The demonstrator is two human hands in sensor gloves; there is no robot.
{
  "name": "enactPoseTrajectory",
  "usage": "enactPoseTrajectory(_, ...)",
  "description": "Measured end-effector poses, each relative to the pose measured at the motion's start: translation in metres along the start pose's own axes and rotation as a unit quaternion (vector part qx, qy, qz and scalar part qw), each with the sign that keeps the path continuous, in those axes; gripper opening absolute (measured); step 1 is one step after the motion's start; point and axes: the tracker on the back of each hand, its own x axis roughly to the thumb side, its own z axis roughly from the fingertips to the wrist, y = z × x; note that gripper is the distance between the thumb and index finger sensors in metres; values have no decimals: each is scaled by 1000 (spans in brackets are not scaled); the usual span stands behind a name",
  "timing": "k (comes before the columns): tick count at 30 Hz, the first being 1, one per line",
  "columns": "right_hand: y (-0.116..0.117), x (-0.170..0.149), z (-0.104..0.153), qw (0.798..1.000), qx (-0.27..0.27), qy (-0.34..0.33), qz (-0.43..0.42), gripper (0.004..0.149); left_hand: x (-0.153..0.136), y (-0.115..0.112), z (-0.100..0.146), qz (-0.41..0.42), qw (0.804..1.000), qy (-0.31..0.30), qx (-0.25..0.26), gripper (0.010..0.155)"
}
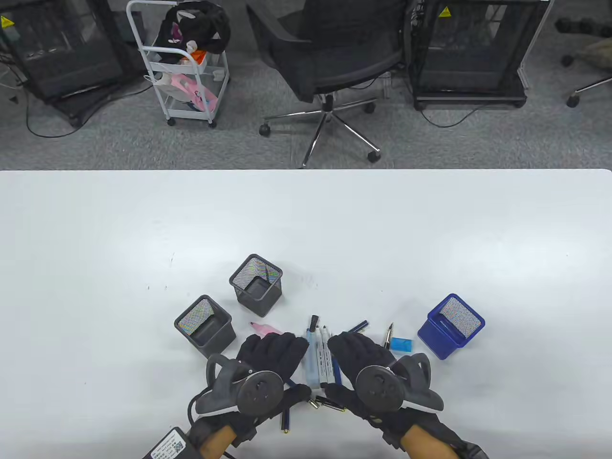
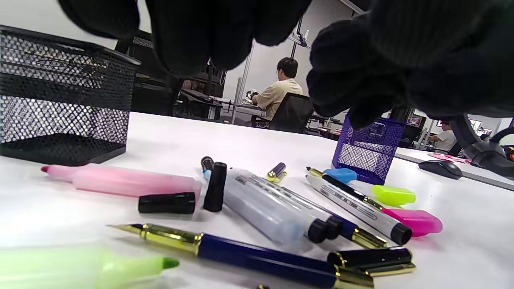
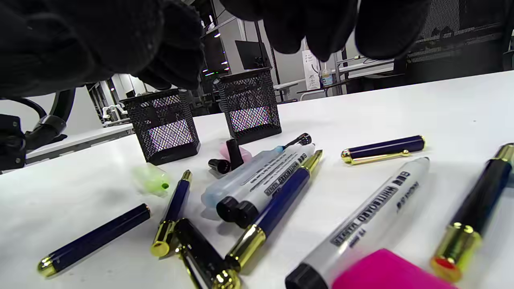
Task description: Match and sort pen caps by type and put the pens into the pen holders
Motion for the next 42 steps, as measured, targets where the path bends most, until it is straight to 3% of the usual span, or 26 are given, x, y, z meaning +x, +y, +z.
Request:
enactPoseTrajectory(30, -10, -15, 8, 998, -25, 38, -41, 84, -3, 3, 3, 8, 1000, 12, 5, 83)
enactPoseTrajectory(34, -23, -29, 16, 993, -58, 93, -52, 83, -7, 6, 6, 15, 1000, 21, 10, 83)
enactPoseTrajectory(37, -33, -45, 21, 981, -70, 171, -64, 77, -9, 7, 8, 19, 999, 24, 13, 83)
enactPoseTrajectory(42, -43, -59, 14, 947, -19, 317, -38, 65, -8, 9, 8, 19, 999, 20, 17, 83)
